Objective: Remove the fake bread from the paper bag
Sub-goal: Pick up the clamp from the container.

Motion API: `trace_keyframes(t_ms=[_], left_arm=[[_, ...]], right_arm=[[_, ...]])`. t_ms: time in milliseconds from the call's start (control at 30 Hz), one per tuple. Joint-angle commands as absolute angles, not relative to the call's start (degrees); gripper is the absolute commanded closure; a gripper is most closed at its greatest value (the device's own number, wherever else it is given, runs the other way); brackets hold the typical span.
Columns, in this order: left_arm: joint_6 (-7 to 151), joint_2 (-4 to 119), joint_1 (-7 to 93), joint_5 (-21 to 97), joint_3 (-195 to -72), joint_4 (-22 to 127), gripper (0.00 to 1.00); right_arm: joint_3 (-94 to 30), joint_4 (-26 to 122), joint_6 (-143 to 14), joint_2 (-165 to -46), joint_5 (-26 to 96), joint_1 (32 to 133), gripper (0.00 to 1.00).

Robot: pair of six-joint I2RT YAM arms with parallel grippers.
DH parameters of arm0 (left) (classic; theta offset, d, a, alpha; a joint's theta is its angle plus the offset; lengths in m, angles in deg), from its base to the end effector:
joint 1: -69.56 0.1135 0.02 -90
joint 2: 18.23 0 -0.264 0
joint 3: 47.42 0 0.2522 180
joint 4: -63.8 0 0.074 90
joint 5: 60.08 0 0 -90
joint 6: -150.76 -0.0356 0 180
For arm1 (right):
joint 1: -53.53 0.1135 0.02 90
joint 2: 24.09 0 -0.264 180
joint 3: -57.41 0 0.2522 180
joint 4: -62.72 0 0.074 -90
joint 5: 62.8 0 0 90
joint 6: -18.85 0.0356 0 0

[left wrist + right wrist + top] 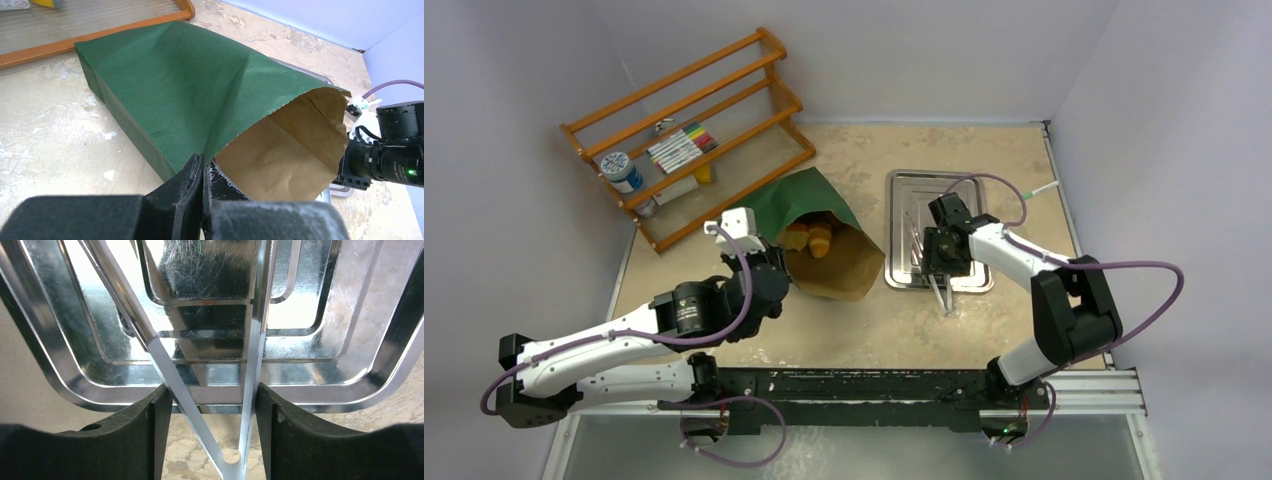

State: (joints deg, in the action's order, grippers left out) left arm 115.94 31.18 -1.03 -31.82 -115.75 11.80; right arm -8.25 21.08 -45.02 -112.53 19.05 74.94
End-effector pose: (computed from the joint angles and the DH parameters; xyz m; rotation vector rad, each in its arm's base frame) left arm 0.0837 -0.1433 0.3462 -0.3288 1.8186 -0.3692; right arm 0.2742 0.1021 0.1812 0.1534 2.6721 0.0704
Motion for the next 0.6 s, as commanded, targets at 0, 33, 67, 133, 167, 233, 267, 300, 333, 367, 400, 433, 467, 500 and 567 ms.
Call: trace_keyframes(t_ms=[0,33,67,133,167,233,267,300,333,367,400,433,467,500,567], left_arm=[[118.79,30.40,-1.11,-32.70,-118.60,11.05,1.00],[119.31,30.64,-1.11,-32.07,-118.50,10.75,1.00],[119.88,31.05,-1.11,-31.34,-118.37,10.56,1.00],[121.14,32.31,-1.11,-29.98,-118.24,9.91,1.00],[121.80,32.85,-1.11,-29.65,-118.16,9.56,1.00],[122.66,33.37,-1.11,-29.03,-117.86,9.53,1.00],[122.86,33.41,-1.11,-28.78,-117.45,9.73,1.00],[123.18,33.32,-1.11,-28.72,-117.14,9.77,1.00],[123.54,33.23,-1.11,-28.75,-116.82,9.70,1.00],[123.70,33.08,-1.11,-28.69,-116.55,9.62,1.00],[124.08,33.04,-1.11,-28.75,-116.28,9.42,1.00],[124.44,33.03,-1.11,-28.78,-116.07,9.16,1.00],[124.85,33.09,-1.11,-28.91,-115.92,8.95,1.00],[125.11,33.09,-1.11,-28.95,-115.68,8.69,1.00],[125.94,33.16,-1.11,-29.17,-115.45,8.12,1.00]], right_arm=[[-7.67,22.14,-44.00,-108.16,19.65,74.88,0.44],[-7.37,22.35,-43.73,-107.82,19.67,74.89,0.44],[-7.17,22.52,-43.41,-107.77,19.64,74.89,0.44],[-6.60,22.92,-42.55,-107.99,19.88,74.88,0.44],[-6.39,23.18,-42.51,-108.11,19.94,74.87,0.44],[-6.18,23.74,-42.50,-107.63,20.47,74.88,0.44],[-6.07,23.90,-42.34,-107.18,20.59,74.89,0.44],[-6.08,23.93,-42.27,-106.74,20.60,74.89,0.44],[-6.16,23.81,-42.18,-106.38,20.59,74.89,0.45],[-6.27,23.65,-42.19,-105.95,20.54,74.89,0.46],[-6.40,23.54,-42.09,-105.47,20.56,74.89,0.47],[-6.65,23.52,-42.06,-104.94,20.59,74.89,0.49],[-6.77,23.51,-42.06,-104.46,20.72,74.89,0.50],[-6.86,23.52,-42.07,-103.94,20.96,74.89,0.51],[-7.02,23.41,-41.89,-102.96,21.41,74.89,0.52]])
